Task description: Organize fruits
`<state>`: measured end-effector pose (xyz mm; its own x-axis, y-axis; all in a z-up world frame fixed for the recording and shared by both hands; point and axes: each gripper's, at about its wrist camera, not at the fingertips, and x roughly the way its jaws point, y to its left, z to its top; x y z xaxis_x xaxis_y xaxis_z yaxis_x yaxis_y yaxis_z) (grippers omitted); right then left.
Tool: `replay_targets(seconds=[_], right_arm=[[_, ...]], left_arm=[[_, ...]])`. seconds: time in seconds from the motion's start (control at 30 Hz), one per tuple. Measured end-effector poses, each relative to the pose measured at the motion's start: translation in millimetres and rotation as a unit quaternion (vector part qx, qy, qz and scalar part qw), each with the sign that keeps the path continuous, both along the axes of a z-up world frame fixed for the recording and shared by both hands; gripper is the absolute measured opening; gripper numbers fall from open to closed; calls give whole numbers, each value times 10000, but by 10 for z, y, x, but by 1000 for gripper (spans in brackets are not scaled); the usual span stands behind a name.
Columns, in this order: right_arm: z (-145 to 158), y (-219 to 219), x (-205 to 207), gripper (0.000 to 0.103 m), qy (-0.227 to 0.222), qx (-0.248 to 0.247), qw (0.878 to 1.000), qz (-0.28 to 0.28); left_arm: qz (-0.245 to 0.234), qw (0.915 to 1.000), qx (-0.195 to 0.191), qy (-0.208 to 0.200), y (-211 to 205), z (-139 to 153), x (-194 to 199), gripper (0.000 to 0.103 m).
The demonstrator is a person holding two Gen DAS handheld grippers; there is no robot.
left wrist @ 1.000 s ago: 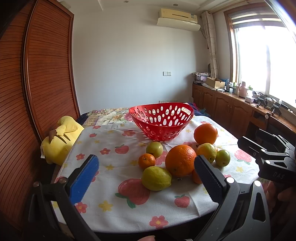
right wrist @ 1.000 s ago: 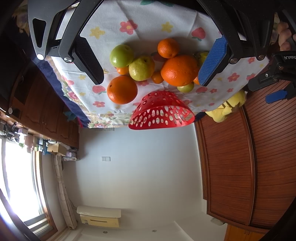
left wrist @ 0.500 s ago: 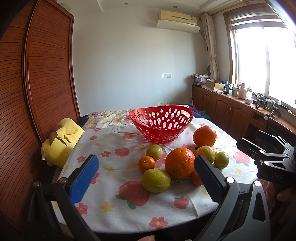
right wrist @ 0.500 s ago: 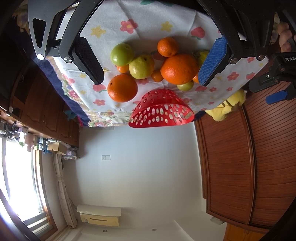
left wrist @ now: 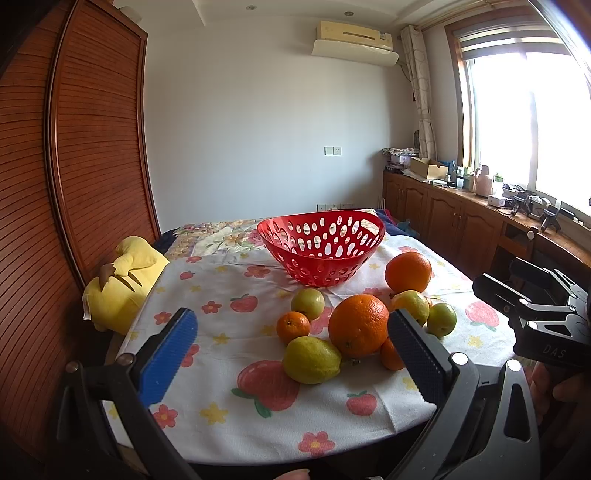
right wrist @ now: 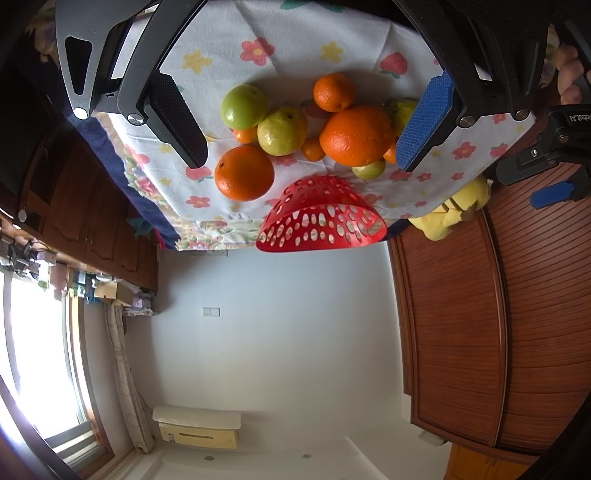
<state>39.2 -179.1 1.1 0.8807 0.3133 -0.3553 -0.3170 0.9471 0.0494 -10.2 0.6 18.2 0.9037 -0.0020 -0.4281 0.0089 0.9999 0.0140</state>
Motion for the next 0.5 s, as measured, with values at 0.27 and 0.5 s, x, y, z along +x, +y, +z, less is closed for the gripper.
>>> replay_targets(seconds=[0.27,0.5], right_arm=[[-5,-3,-3,103,-6,1,10000,1],[-9,-2,-6,103,-4,0,10000,2]], left_arm=[[-6,10000,-5,19,-4,4,-12,103],[-12,10000,-6,35,-14,-9,-22,103]])
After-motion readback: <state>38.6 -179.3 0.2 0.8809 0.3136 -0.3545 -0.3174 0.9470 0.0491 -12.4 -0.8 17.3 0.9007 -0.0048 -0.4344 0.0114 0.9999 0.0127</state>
